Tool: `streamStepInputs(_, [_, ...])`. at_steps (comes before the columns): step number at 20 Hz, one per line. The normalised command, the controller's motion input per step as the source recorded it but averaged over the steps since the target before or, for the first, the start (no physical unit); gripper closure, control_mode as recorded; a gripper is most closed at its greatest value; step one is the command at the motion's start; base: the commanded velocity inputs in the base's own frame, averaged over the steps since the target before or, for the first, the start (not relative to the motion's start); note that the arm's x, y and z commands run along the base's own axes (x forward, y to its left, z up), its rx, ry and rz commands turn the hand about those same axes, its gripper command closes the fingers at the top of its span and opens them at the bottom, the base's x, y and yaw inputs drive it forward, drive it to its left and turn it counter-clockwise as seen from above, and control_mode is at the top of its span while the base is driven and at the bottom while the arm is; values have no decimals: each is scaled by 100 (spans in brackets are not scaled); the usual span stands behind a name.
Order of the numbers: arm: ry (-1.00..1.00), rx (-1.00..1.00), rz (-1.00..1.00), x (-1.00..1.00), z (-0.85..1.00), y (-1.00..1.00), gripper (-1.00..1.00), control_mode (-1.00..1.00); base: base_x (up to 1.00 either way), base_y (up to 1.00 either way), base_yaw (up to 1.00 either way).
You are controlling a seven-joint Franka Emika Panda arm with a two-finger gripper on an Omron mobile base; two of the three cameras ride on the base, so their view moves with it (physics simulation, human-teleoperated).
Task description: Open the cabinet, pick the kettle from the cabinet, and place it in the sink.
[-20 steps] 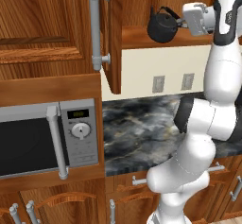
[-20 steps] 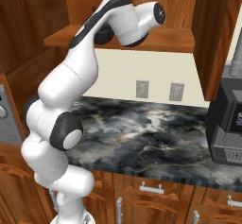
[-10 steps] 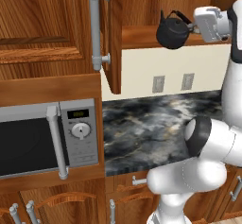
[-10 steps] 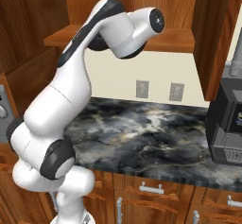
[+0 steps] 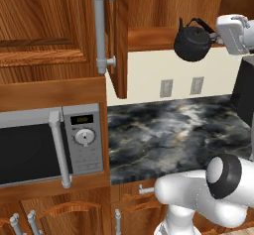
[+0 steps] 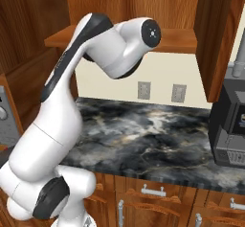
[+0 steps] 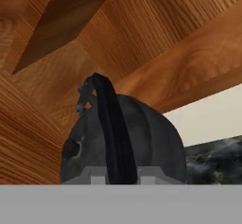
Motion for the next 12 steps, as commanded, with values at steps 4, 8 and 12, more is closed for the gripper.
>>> streamStepInputs(4, [4,0,-11,-69,-24,-1,100,-100,0,0,0])
streamStepInputs(8, [25,6,-6,-53,-24,-1,100,-100,0,0,0])
streamStepInputs(12, [31,7,-7,-41,-25,-1,100,-100,0,0,0])
